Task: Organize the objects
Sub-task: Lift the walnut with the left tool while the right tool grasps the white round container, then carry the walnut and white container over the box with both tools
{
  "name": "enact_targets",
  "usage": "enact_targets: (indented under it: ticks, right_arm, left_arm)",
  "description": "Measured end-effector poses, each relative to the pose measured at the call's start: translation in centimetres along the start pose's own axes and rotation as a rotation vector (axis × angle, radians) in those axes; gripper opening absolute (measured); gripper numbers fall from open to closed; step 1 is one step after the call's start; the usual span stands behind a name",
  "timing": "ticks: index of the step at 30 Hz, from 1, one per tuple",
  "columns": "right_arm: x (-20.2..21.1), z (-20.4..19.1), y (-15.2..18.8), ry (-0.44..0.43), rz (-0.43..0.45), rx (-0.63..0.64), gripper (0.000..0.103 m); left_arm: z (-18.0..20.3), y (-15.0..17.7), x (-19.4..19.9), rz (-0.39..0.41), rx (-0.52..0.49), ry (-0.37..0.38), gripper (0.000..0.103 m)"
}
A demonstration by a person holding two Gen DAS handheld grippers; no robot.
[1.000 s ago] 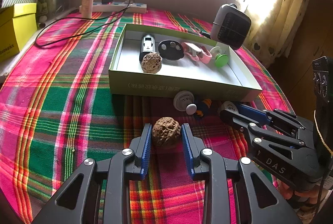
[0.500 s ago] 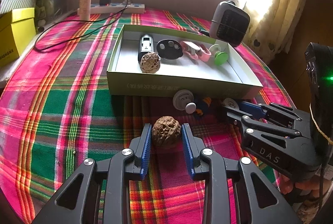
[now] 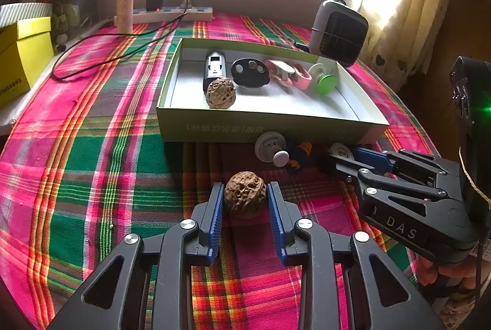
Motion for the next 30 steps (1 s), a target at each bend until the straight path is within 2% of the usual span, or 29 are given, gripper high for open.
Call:
enact_targets:
  ticks: [17,30]
  right_arm:
    - [1.1,-0.5,-0.4,-0.034,0.022,0.002,0.029]
    - [2.4,-0.3,-3.3,-0.044,0.074,-0.007,0.029]
  left_arm:
    - [-0.2,-1.2,1.4,0.037,-0.003,0.003,0.026]
    - [0.0,-3.8,2.2,0.077,-0.016,0.009,0.026]
Point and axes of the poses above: each gripper's, at about its wrist camera, not at the fingertips, and x roughly against the way its jaws point, z to its right, y to its underside, the point moved 8 cm from there along -x, roughly the way its jaws point, and after that the axes turned 6 degrees about -x, right-handed, at the moved point
